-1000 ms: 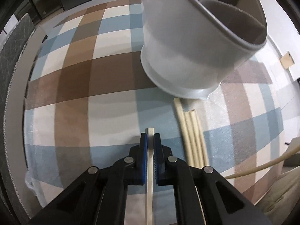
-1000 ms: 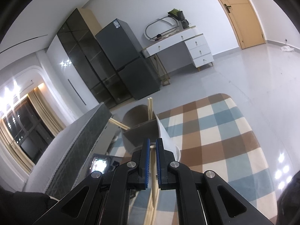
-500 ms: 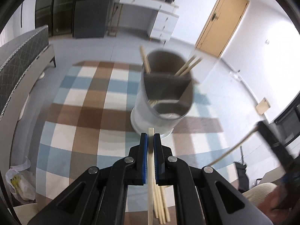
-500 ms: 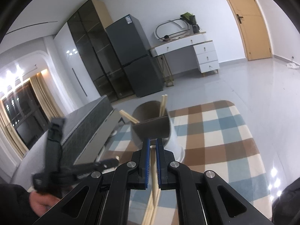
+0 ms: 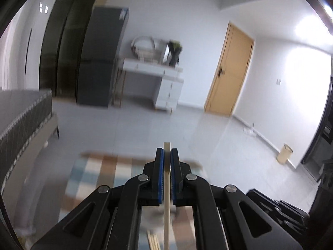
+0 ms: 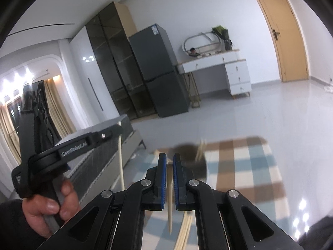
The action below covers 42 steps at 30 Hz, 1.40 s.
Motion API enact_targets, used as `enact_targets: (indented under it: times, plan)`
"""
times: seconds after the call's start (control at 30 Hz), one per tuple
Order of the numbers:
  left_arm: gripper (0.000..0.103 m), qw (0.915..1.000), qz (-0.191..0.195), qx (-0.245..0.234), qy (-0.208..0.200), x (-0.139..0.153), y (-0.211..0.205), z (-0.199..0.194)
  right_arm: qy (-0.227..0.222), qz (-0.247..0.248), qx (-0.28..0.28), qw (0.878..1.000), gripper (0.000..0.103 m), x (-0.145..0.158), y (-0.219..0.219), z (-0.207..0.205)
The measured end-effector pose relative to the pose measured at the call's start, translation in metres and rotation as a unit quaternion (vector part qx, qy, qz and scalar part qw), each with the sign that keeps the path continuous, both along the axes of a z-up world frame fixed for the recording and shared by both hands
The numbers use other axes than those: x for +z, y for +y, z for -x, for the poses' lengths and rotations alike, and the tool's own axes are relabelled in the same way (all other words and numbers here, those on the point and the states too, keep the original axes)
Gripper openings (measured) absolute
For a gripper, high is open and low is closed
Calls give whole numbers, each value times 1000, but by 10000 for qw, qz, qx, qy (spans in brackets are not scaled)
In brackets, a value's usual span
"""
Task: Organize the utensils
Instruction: 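Lift both held chopsticks up over the holder opening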
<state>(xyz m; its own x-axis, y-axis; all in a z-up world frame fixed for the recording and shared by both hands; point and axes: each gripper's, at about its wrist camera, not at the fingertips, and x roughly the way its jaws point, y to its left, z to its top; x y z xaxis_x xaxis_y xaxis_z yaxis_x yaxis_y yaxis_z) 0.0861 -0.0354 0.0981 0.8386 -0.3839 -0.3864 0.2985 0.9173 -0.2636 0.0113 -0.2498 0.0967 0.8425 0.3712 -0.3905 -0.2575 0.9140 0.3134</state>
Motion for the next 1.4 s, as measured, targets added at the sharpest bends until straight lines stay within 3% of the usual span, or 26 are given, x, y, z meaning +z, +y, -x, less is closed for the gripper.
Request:
enact_targets:
  times: [0.17,0.4,0.6,1.07,1.27,1.4]
  plan:
    - [2,9974,91,245,-673,14,-3,-55,-192,43,-48,9998,6,37,-5,-37]
    - [2,9927,108,440,-1119,-13,-10,-120,-384,-70,-122,9992,6,56,-6,-101]
    - [2,9943,171,322,-999,-40,-15,-136,-451,-158,-258,9985,6,45,-5,-134]
    - [2,9952,-297,9,-934,-54,-36,-107,-87,-118,-184,9997,6,-4,-12,-146]
    - [2,9971,-414,-211,-609,-54,-35,-95,186,-119,-139,9997,6,-21,-15,-144]
    - [2,9973,-403,-602,-91,-45,-32,-83,451,-253,46,9987,9,-31,-13,-141]
